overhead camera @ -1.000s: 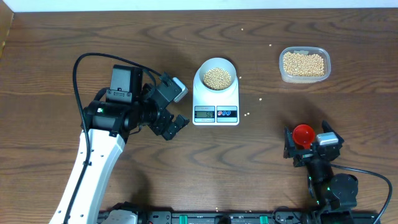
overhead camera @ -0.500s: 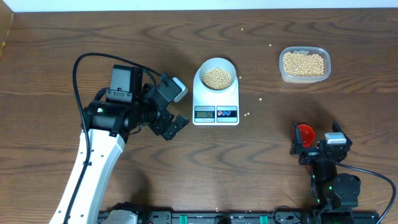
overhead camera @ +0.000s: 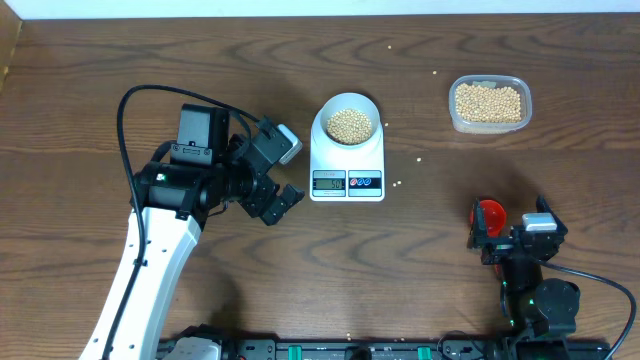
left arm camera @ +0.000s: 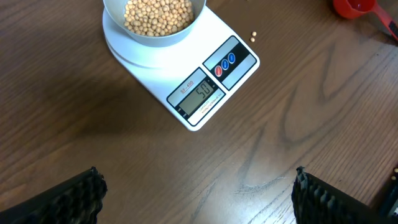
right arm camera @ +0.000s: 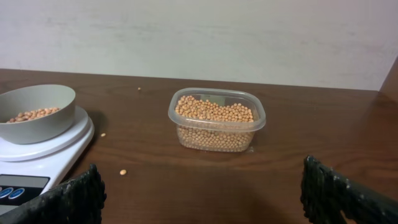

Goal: Scoop item into bowl and weigh 50g on scale

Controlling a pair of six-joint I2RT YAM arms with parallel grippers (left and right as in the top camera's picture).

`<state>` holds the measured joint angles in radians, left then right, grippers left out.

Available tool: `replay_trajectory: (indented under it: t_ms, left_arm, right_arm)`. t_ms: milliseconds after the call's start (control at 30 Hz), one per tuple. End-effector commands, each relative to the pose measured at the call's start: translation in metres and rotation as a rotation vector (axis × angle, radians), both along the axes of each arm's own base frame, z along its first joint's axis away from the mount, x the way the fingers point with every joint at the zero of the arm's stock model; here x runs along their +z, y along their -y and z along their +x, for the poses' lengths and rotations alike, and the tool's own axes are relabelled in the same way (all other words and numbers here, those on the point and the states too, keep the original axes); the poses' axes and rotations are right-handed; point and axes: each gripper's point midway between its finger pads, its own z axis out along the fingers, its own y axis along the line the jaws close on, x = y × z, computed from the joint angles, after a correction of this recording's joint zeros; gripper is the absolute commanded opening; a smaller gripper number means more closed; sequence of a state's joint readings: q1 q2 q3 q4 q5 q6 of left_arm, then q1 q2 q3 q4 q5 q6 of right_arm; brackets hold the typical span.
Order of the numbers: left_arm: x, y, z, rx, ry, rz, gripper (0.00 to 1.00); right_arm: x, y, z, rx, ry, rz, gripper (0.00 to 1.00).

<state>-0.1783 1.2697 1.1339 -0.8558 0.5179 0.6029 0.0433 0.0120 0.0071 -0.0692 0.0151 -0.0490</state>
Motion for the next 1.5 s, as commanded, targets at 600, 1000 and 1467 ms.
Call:
replay_trajectory:
  t_ms: [600,1000,1467]
  left_arm:
    - [0.0158,-0.0006,0.0059,0.000,0.049,-0.004,0.98]
    - [0.0158,-0.0007,0.0059,0.000,0.049,-0.003,0.98]
    - [0.0171,-0.0033,0.0003,0.006,0.045,0.007,0.98]
  right_arm:
    - [-0.0001,0.0026,-0.0002,-0.012,0.002,-0.017,0.99]
    - [0.0000,0.0026,-0.0002,-0.012,0.003,-0.017,0.99]
    - [-0.0001,0.0026,-0.0002,-0.012,0.002,-0.017,0.99]
